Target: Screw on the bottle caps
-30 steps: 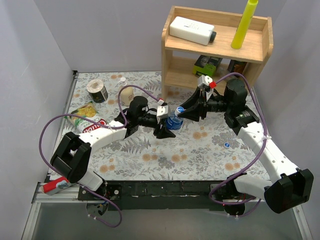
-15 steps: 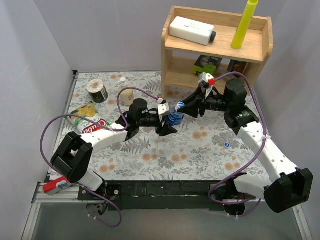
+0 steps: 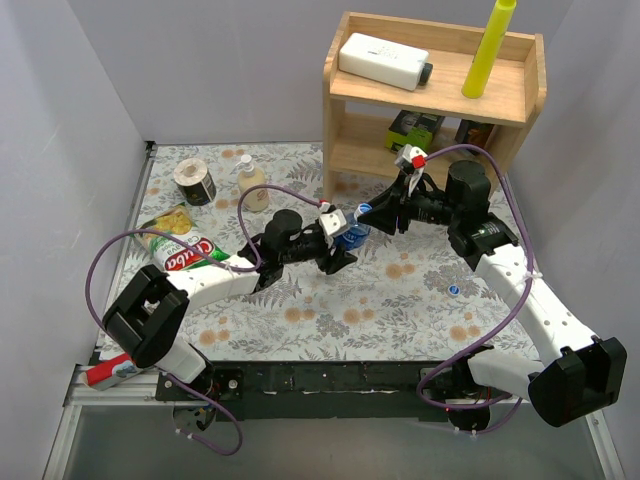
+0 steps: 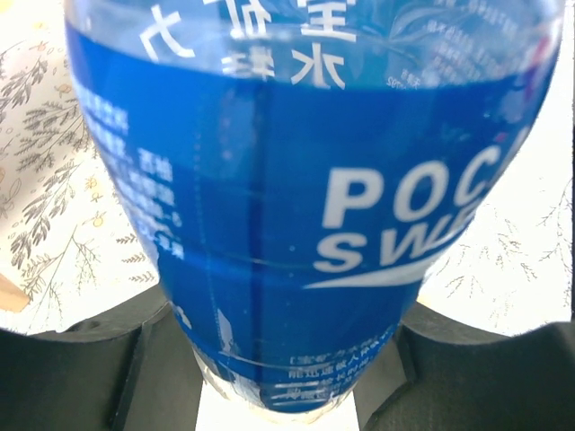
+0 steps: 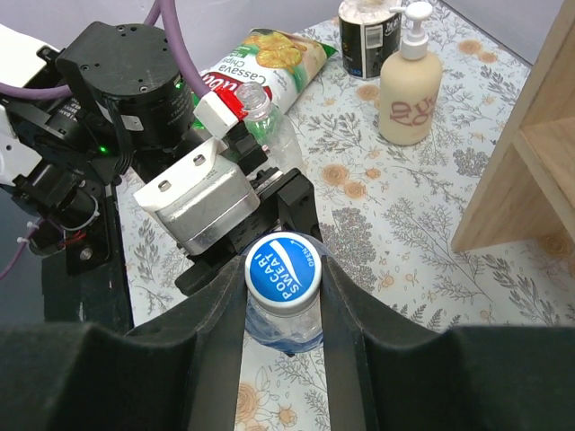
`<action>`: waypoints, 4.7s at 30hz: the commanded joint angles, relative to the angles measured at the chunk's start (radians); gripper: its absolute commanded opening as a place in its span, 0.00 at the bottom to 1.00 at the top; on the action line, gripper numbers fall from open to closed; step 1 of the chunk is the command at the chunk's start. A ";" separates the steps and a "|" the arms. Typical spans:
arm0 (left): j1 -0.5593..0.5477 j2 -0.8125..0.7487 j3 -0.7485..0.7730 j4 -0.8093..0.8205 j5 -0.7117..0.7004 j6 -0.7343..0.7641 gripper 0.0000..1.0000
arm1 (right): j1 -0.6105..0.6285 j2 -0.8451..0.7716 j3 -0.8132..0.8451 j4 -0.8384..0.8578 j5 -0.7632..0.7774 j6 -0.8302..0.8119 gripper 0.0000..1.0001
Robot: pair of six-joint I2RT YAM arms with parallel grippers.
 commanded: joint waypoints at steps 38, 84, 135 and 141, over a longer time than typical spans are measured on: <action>-0.038 -0.202 -0.066 -0.232 -0.106 -0.019 0.98 | -0.219 0.180 0.166 -0.307 0.164 -0.349 0.01; -0.019 -0.198 -0.083 -0.192 -0.056 -0.017 0.98 | -0.236 0.045 -0.060 -0.138 0.165 -0.324 0.63; 0.930 -0.444 0.393 -1.028 0.251 0.177 0.98 | 0.382 0.936 0.543 0.772 -0.118 0.280 0.28; 0.800 -0.479 0.275 -0.977 0.378 0.285 0.98 | 0.286 0.858 0.771 0.505 -0.134 0.253 0.07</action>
